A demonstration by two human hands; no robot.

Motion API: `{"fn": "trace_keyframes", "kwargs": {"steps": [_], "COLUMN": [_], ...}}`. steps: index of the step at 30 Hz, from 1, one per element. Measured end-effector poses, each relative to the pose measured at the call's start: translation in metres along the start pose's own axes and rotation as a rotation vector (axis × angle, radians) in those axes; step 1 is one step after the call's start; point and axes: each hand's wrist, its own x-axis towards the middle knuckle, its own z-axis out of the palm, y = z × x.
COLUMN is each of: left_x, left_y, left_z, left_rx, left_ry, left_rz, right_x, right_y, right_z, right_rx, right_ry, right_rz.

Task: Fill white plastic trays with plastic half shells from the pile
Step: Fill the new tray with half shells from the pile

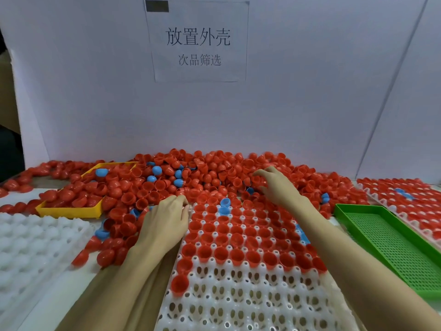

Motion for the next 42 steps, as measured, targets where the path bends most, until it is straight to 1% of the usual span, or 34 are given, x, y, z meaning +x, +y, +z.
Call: {"fn": "trace_keyframes", "kwargs": {"steps": [2, 4, 6, 8, 12, 16, 19, 23, 26, 29, 31, 35, 39, 42], "left_x": [0.0, -0.001, -0.001, -0.002, -0.002, -0.004, -0.006, -0.009, -0.014, -0.02, -0.022, -0.024, -0.024, -0.023], "left_y": [0.0, 0.001, 0.003, 0.005, 0.009, 0.017, 0.024, 0.037, 0.052, 0.064, 0.07, 0.071, 0.071, 0.07], "left_z": [-0.001, -0.002, -0.004, -0.006, -0.01, -0.011, -0.013, -0.014, -0.015, -0.013, -0.012, -0.013, -0.016, -0.017], "left_rx": [0.005, 0.008, 0.012, 0.014, -0.001, -0.024, -0.08, -0.281, -0.482, -0.663, -0.743, -0.781, -0.752, -0.748], "left_ry": [0.022, 0.038, 0.041, 0.043, 0.05, 0.066, 0.096, 0.078, 0.026, -0.067, -0.06, 0.027, 0.051, 0.033], "left_rz": [0.007, 0.017, 0.027, 0.034, 0.048, 0.078, 0.118, 0.224, 0.276, 0.268, 0.24, 0.206, 0.294, 0.322], "right_x": [0.006, 0.011, 0.015, 0.015, 0.005, -0.021, -0.052, -0.09, -0.107, -0.114, -0.116, -0.119, -0.122, -0.123], "right_y": [0.0, 0.0, 0.0, 0.001, 0.008, 0.013, 0.008, -0.012, -0.03, -0.044, -0.047, -0.04, -0.038, -0.04], "right_z": [0.005, 0.008, 0.011, 0.013, 0.008, -0.003, -0.012, -0.022, -0.028, -0.032, -0.035, -0.04, -0.039, -0.04], "right_rx": [-0.111, -0.189, -0.2, -0.161, -0.009, 0.293, 0.463, 0.662, 0.813, 0.986, 1.054, 1.083, 1.054, 1.036], "right_ry": [-0.03, 0.002, 0.017, 0.009, 0.069, 0.166, 0.174, 0.139, 0.046, -0.089, -0.137, -0.181, -0.19, -0.174], "right_rz": [0.005, -0.008, -0.002, 0.008, 0.019, -0.016, -0.029, -0.085, -0.17, -0.235, -0.266, -0.272, -0.274, -0.293]}}
